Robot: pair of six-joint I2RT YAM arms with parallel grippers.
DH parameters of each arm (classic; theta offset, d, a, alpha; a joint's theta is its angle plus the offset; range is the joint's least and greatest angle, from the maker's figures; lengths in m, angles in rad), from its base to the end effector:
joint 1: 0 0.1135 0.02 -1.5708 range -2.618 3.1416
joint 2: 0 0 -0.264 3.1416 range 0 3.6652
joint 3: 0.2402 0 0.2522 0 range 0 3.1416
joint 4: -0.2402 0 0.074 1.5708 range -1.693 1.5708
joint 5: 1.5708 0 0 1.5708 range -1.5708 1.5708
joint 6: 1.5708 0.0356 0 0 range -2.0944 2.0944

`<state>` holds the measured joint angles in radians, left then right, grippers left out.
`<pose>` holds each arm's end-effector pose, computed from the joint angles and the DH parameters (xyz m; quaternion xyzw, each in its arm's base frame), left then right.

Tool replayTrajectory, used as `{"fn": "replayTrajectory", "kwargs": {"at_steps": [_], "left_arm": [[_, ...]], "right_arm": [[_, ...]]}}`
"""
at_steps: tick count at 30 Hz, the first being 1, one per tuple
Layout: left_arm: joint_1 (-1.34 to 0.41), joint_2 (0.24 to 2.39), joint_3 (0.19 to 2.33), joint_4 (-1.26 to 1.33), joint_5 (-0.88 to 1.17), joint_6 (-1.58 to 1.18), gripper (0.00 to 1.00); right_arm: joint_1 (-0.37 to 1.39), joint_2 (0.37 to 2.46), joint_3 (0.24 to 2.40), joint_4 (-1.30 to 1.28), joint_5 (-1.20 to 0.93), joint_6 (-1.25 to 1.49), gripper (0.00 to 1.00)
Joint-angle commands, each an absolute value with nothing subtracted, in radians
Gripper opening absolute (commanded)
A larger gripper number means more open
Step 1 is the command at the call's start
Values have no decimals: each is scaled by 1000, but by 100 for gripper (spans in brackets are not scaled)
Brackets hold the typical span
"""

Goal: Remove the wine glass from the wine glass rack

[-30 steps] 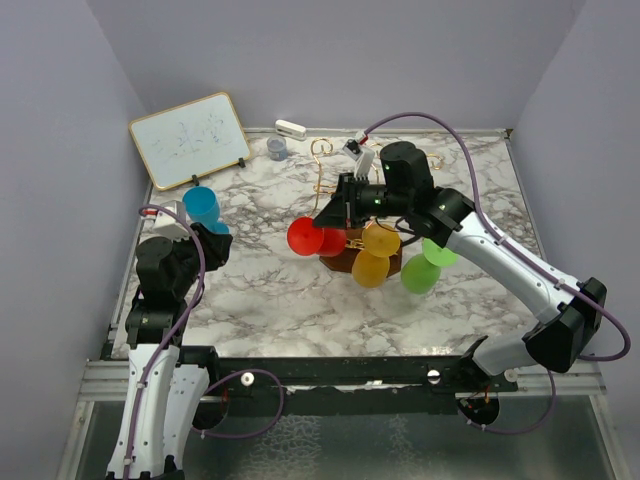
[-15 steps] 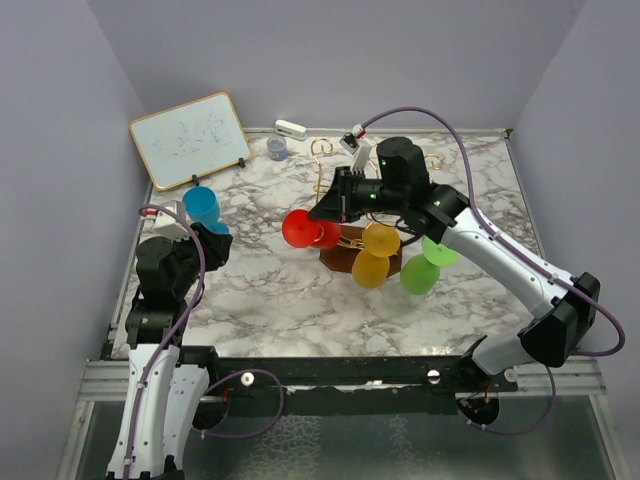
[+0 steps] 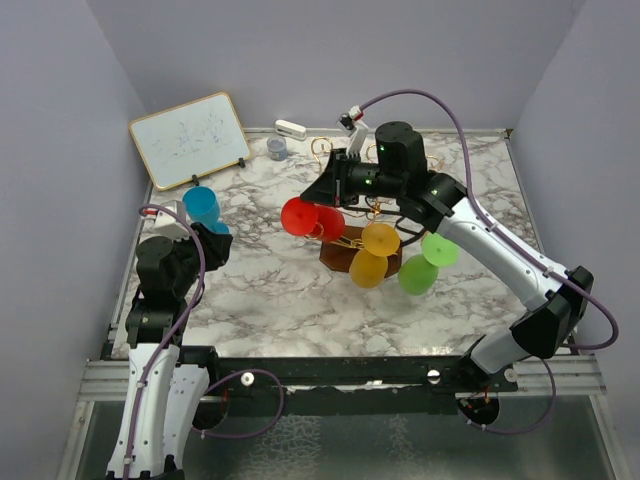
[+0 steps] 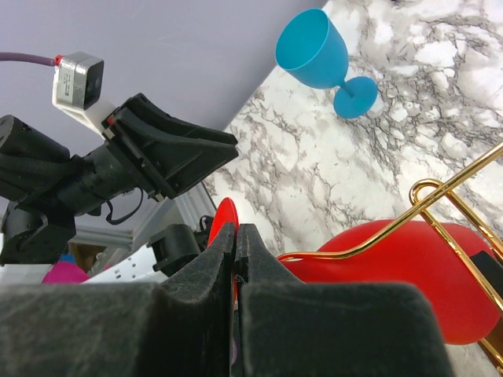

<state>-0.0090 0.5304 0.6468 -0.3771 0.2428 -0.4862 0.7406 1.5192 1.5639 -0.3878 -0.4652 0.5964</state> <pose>0.1334 -0.0098 0.3071 -0.1144 0.7823 -0.2413 0.5627 0.2461 0.2466 0.4124 -0.1897 0.7838 0.4953 0.3231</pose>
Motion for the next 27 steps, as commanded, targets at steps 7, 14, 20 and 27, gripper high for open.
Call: {"fn": "replayTrajectory", "kwargs": {"at_steps": [7,14,20,27], "left_arm": [[-12,531,642,-367,235,-494,35],[-12,535,643,-367,238,-495,35],[-12,535,641,-364,239,-496,35],[-12,540,641,-360,250,-495,35]], "right_arm": [[742,1484,1541,-358,-325,578,1],[741,1394,1446,-325,-247,614,1],[741,1330,1402,-315,-229,629,1],[741,1294,1398,-341,-299,624,1]]}}
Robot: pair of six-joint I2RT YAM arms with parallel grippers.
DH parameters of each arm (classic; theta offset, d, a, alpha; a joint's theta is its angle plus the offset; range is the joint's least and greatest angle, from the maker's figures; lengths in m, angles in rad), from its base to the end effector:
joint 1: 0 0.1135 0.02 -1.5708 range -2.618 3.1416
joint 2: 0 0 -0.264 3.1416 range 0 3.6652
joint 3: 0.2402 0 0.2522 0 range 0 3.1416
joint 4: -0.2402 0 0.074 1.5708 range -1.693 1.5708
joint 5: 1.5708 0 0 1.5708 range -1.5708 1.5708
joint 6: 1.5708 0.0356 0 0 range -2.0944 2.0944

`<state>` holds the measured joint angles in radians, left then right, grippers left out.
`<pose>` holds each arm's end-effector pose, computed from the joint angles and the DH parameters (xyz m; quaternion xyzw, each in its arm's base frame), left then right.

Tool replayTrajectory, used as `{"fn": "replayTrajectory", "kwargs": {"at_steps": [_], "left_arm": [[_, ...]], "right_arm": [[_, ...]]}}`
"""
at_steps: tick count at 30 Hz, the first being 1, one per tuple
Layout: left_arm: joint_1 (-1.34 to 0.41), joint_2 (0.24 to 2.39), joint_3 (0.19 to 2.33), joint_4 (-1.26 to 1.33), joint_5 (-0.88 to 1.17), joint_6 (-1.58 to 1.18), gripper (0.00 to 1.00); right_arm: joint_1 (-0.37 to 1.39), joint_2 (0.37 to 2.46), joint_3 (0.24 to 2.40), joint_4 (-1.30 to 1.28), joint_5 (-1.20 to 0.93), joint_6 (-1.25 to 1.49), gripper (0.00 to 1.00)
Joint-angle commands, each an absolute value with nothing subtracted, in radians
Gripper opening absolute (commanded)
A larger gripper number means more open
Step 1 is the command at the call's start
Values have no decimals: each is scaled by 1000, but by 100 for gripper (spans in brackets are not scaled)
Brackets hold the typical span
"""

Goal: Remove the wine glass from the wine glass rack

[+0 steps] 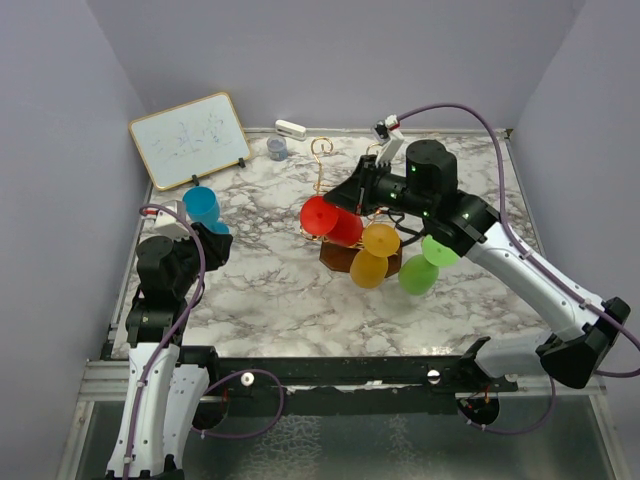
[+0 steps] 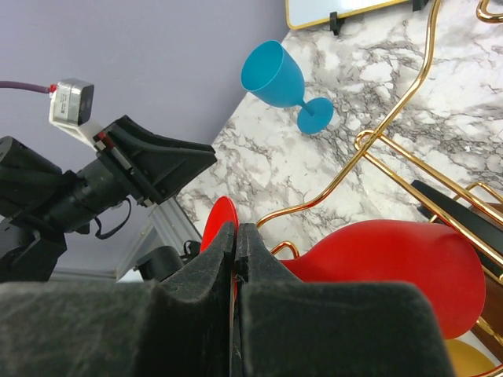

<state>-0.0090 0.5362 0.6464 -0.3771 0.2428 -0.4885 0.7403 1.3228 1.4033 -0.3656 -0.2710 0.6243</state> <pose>0.1346 -0.0098 0.3063 -0.1160 0.7839 -0.2416 0.5600 0.2139 0.2084 0.4185 -0.1268 0.7870 0.4585 0.3928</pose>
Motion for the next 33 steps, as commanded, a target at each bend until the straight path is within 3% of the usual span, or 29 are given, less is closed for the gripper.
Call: {"fn": "replayTrajectory", "kwargs": {"at_steps": [1,16,25,33], "left_arm": [[-12,542,640,-358,253,-496,35],[-12,546,642,-355,264,-496,35],[-12,543,669,-274,451,-591,37],[-13,591,869,-269,667,-707,38]], "right_arm": [[741,1292,1402,-348,-313,621,1],[741,1234,1427,-419,-360,608,1],[741,1205,1403,-421,-433,637,1],[741,1163,1361,-447,-506,646,1]]}}
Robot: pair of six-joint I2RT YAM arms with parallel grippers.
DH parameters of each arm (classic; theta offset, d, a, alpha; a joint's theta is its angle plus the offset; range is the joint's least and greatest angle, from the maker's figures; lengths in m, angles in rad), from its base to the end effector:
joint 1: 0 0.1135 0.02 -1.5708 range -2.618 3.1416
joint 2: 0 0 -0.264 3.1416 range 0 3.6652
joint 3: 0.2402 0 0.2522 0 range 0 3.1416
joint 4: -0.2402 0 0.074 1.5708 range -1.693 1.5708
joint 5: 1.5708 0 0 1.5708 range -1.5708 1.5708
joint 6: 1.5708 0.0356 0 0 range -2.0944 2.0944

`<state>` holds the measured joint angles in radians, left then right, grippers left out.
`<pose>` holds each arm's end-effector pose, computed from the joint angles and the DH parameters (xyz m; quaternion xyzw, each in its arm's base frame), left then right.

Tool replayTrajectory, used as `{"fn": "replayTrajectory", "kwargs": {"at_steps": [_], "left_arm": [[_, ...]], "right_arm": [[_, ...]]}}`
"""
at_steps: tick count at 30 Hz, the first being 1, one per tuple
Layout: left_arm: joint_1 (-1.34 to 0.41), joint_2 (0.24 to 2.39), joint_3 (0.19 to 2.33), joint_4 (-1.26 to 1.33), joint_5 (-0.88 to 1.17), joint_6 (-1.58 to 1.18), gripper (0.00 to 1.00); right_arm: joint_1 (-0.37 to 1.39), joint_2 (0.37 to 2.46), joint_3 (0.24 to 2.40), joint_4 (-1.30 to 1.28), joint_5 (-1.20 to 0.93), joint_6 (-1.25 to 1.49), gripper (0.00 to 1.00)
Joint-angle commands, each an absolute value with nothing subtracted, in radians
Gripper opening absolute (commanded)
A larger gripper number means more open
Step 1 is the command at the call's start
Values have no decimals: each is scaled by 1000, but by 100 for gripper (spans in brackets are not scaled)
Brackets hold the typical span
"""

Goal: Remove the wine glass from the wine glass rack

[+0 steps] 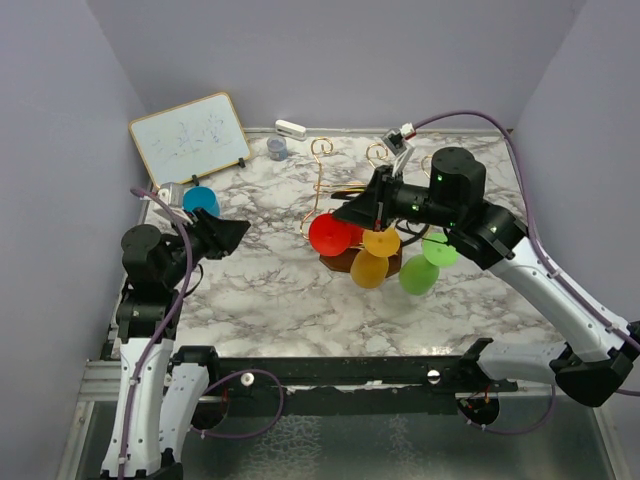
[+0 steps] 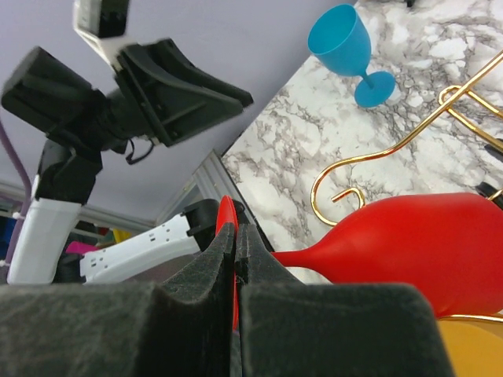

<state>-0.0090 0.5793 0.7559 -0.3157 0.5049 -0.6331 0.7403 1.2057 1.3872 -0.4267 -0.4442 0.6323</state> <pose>0.1337 -0.0184 0.3455 -0.0683 0.7457 -0.3794 0.5435 0.1808 0.1859 0.4376 -0.1768 0.7605 0.5147 0.3543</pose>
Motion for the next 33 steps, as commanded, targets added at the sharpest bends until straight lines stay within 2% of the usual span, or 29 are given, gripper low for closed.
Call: {"fn": "replayTrajectory", "kwargs": {"at_steps": [1,11,21,33], "left_arm": [[-13,600,890,-274,682,-716,38],[-13,617,892,-202,717,-804,38],[-14,607,853,-199,715,-795,38],[-14,611,862,-138,776,-864,40]], "right_arm": [[740,1156,1355,-452,-506,646,1],[741,1151,1350,-481,-474,621,1],[741,1238,1390,-437,-407,612,1],[742,1269,1339,-342,-567,686,1]]}}
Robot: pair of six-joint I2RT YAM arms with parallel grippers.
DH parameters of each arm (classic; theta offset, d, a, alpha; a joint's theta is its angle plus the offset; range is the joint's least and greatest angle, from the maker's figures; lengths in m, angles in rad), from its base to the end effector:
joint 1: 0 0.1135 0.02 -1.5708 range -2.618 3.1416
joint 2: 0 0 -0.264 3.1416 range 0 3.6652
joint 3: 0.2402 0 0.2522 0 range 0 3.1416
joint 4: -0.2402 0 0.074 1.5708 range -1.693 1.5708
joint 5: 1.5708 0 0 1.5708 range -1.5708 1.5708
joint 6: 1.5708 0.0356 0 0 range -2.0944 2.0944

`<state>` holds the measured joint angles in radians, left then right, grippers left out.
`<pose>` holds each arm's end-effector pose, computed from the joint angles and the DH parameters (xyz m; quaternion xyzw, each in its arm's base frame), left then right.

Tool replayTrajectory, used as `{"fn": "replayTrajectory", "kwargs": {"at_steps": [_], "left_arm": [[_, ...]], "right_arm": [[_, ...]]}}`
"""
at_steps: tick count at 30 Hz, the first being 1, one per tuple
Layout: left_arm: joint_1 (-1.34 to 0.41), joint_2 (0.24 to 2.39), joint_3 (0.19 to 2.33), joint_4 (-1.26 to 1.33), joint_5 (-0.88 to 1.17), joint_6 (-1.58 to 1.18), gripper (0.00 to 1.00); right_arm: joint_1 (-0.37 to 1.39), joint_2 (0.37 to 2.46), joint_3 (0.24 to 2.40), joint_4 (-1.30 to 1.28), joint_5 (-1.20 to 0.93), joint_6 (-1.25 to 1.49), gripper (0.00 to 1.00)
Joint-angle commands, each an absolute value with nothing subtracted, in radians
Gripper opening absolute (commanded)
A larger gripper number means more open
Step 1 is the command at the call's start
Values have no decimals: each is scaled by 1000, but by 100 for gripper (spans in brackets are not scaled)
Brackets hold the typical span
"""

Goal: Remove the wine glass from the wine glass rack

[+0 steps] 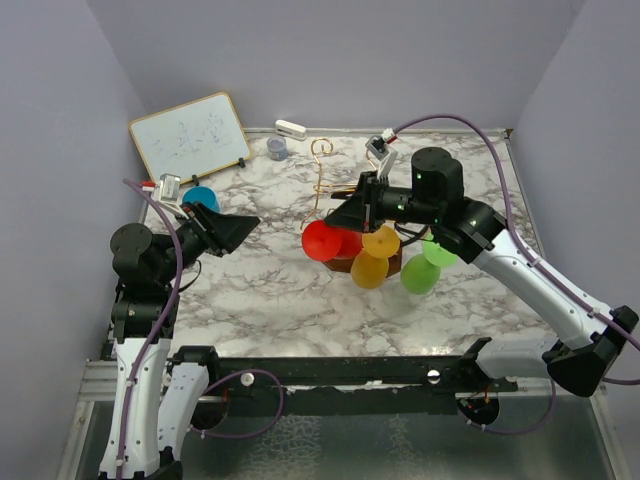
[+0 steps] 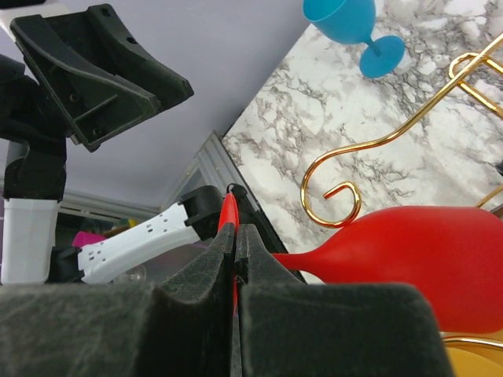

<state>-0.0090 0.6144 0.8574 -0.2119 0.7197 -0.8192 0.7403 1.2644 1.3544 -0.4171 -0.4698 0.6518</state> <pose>0.1281 -0.0246 0.3860 -0.0244 0.6984 -0.4948 0.5166 0.1952 0.2001 0.4130 -0.1704 0.7837 0.5084 0.3135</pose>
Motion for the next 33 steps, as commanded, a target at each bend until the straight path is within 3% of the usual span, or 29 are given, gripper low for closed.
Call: {"fn": "replayTrajectory", "kwargs": {"at_steps": [1,15,33], "left_arm": [[-14,614,864,-137,777,-866,40],[-14,620,857,-114,795,-902,40],[-14,701,1014,-26,856,-1042,41]], "right_arm": [[741,1271,1336,-341,-582,689,1],[741,1240,1294,-338,-640,693,1],[742,1450,1534,-252,-802,743,1]]}}
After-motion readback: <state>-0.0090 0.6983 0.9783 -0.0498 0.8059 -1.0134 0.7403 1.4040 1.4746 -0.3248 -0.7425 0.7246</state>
